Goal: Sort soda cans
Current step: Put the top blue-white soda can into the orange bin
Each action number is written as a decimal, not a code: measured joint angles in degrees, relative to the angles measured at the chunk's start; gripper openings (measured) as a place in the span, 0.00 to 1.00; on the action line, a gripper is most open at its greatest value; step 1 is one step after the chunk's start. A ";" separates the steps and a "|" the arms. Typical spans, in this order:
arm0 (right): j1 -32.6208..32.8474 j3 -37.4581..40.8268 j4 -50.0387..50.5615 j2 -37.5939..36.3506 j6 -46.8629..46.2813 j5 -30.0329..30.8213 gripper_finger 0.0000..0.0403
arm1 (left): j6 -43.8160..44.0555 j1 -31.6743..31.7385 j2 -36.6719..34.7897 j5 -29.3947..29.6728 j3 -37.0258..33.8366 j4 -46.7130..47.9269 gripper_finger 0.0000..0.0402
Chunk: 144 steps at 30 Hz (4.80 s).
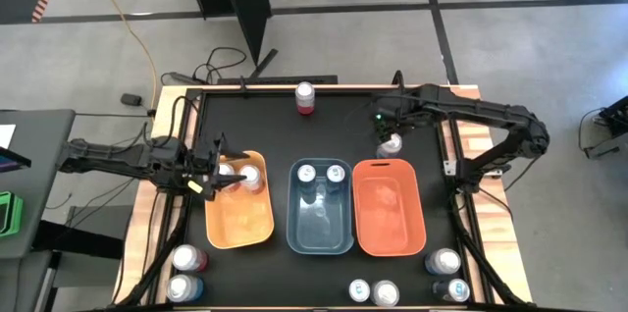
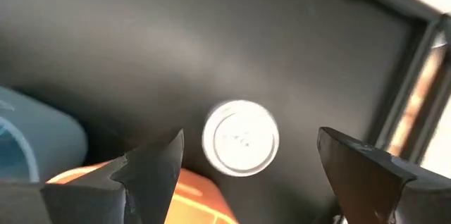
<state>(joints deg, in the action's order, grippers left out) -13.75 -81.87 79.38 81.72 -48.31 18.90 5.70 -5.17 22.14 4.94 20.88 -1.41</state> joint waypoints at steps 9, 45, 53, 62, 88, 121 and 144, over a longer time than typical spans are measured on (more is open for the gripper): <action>-2.24 5.64 -0.22 -0.46 2.12 -5.00 0.97 | 0.58 0.02 -0.03 -1.96 0.00 1.25 0.69; -8.88 27.08 -28.02 -0.40 9.35 -13.01 0.89 | -0.51 0.02 -0.03 -1.68 -0.02 1.93 0.69; -8.80 26.91 -27.46 -0.51 8.95 -13.64 0.73 | -0.53 0.02 -0.03 -1.61 -0.04 1.96 0.69; -8.77 17.80 -18.75 -0.31 11.12 -12.43 0.73 | -0.53 0.02 -0.03 -1.24 -0.04 1.97 0.69; 28.33 -1.57 -3.50 -0.42 -1.35 -9.00 0.73 | -1.87 0.02 -0.01 -1.00 -0.04 2.56 0.69; 22.96 25.81 -16.54 -0.42 -26.06 -5.31 0.76 | -2.02 0.01 -0.02 0.09 -0.04 3.07 0.69; 23.04 11.71 -7.25 -0.38 -13.70 -4.58 0.96 | -2.15 0.02 -0.01 3.87 -0.07 3.41 0.69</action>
<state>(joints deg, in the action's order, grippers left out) 9.29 -70.16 72.12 81.34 -62.01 14.32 3.55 -5.15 22.13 8.81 20.82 2.00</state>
